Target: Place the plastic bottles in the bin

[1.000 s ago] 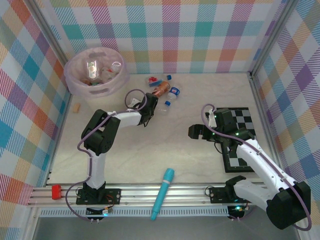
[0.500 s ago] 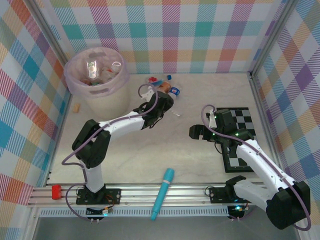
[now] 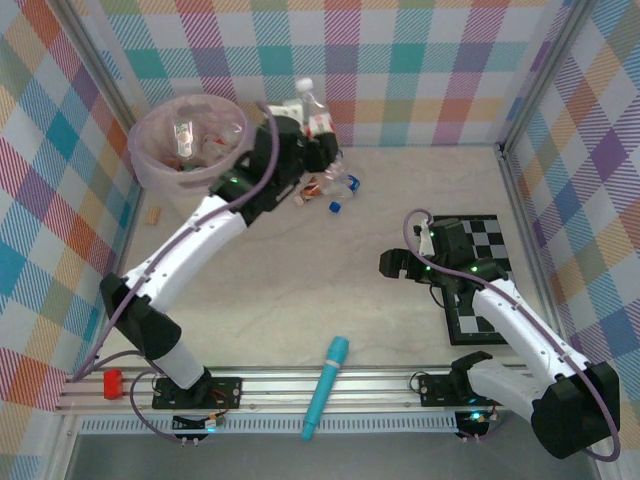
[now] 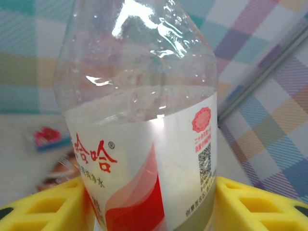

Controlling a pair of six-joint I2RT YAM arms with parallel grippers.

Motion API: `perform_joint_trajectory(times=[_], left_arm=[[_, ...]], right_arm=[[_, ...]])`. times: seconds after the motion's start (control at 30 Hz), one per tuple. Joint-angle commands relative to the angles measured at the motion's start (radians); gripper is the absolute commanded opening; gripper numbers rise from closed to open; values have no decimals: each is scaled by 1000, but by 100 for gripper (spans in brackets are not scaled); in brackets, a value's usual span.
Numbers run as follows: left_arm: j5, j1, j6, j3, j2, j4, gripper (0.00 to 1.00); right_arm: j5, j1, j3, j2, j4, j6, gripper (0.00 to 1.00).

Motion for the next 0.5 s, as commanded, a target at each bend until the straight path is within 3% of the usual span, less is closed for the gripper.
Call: perform_joint_trajectory(times=[0.0,0.2,0.47], left_arm=[[46,120,121,74,-34,-165,55],[234,377,100,121,-54,-183,46],[262,628,44,129,-31,-72,44]], right_arm=[[-7,-4,-2,7,18,10,99],[-12,-4,5,1,10,9,99],[-15,-4,11,2,2,6,99]])
